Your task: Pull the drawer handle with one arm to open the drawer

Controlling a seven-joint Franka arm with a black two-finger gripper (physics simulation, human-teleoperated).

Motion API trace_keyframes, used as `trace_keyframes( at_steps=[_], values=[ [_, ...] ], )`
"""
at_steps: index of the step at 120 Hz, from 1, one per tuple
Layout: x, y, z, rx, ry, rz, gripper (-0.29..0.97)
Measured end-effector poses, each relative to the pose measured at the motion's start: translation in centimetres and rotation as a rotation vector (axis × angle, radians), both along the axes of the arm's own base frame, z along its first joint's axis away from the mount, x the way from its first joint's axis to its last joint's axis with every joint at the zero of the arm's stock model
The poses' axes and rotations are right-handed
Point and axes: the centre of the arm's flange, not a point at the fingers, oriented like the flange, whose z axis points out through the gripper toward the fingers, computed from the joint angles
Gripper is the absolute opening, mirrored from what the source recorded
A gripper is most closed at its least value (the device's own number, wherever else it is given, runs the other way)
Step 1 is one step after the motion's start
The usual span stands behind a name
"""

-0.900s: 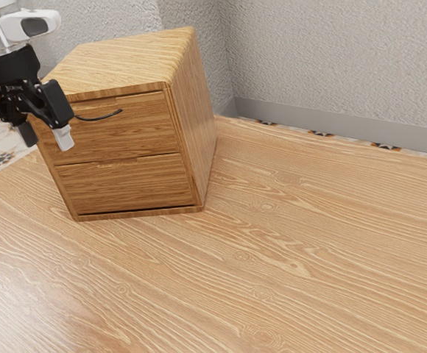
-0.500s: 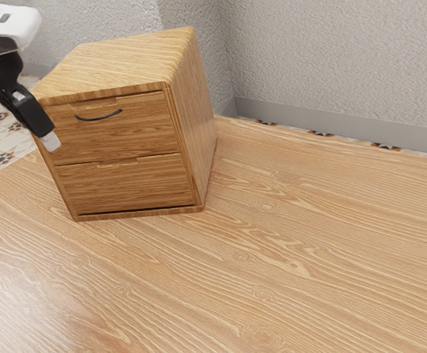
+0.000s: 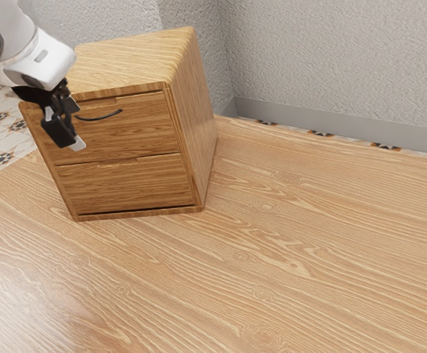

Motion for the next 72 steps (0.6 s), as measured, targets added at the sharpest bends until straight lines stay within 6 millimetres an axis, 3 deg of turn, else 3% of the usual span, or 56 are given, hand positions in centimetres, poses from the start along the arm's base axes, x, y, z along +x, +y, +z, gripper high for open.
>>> trace_keyframes(
  at_steps=[27, 72],
  values=[
    [2.2, 2.5, -1.4, 0.081, -0.019, -0.106, 0.51],
    [5.8, 5.1, -3.3, 0.201, 0.023, -0.195, 0.46]
  ],
)
